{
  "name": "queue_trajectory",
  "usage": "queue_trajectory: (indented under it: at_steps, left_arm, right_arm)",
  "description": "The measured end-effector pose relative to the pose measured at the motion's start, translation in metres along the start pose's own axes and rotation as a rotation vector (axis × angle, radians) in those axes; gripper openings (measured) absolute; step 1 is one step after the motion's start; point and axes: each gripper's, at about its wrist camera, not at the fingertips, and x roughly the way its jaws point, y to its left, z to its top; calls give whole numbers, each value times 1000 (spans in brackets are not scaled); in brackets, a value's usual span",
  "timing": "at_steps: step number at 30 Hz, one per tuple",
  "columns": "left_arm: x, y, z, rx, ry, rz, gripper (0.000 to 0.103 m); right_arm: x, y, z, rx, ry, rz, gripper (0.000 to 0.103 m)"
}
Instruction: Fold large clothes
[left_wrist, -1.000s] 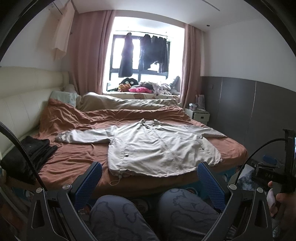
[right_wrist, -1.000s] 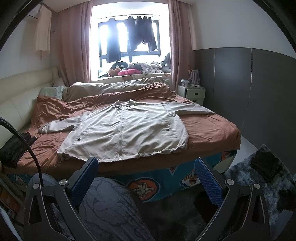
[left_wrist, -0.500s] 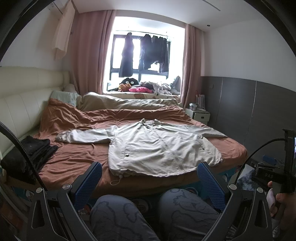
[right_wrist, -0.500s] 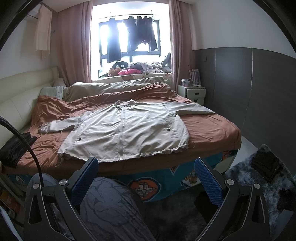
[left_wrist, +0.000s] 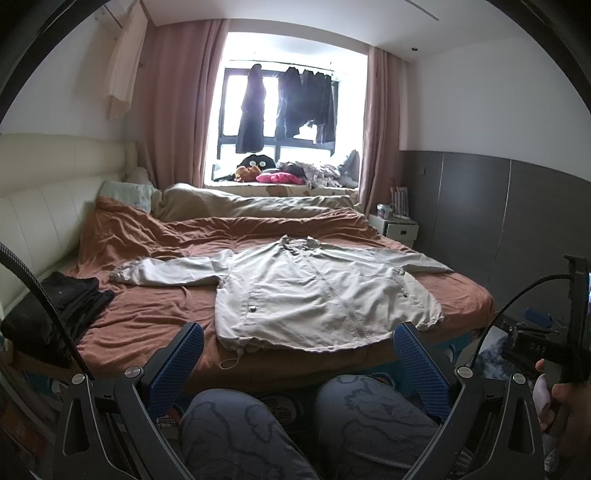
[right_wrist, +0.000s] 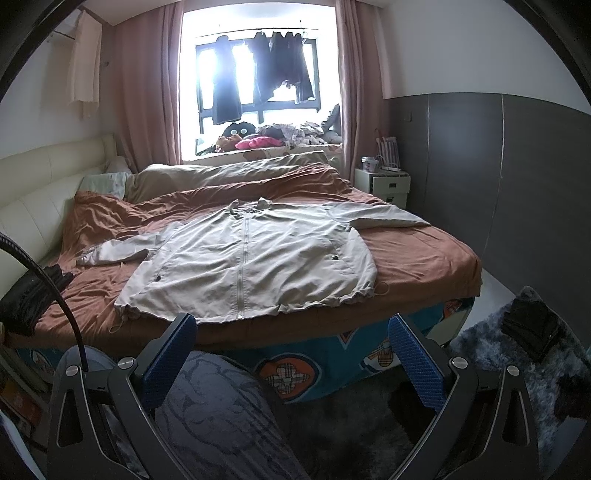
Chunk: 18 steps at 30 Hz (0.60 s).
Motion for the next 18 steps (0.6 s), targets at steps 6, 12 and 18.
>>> queue_trajectory:
  at_steps: [6, 12, 18]
  left_arm:
    - [7, 4, 1, -3, 15, 2, 103]
    - [30, 11, 8, -21, 36, 23, 103]
    - [62, 21, 21, -29, 44, 67, 103]
  right_arm:
    - [5, -2, 1, -3, 8, 1, 103]
    - [29, -5, 6, -1, 32, 14, 103]
    - [62, -8, 20, -1, 43, 26, 103]
